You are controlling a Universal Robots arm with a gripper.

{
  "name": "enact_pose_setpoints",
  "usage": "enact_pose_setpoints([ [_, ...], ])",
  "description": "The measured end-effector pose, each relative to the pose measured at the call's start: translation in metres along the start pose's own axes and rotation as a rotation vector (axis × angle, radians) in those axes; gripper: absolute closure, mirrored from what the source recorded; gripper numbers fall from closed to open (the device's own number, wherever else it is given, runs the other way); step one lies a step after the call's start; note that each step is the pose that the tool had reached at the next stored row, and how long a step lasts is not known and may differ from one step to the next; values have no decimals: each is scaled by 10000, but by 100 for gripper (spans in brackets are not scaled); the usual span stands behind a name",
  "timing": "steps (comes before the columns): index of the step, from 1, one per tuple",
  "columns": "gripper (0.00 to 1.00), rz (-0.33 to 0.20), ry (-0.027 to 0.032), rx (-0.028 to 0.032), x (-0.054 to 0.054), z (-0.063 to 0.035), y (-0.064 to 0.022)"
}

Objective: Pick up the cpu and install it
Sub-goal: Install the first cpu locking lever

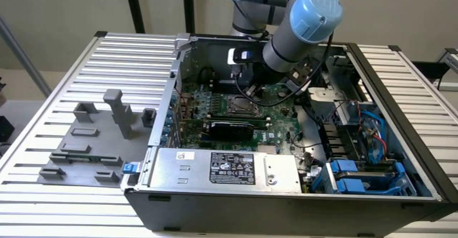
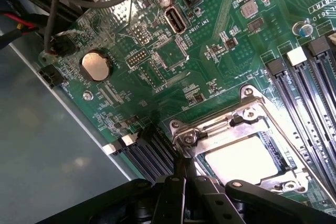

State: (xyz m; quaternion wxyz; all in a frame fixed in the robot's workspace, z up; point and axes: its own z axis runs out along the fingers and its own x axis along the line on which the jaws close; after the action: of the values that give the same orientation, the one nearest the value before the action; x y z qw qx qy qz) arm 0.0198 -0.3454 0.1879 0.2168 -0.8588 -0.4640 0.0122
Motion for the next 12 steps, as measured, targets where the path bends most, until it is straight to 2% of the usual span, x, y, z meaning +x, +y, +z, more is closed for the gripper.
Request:
enact_pose_setpoints([
  [5,89,-86,-37,17,0,3,11],
  [7,89,-118,-33,33,0,6,13],
  [12,89,-195,73,128,0,10,16],
])
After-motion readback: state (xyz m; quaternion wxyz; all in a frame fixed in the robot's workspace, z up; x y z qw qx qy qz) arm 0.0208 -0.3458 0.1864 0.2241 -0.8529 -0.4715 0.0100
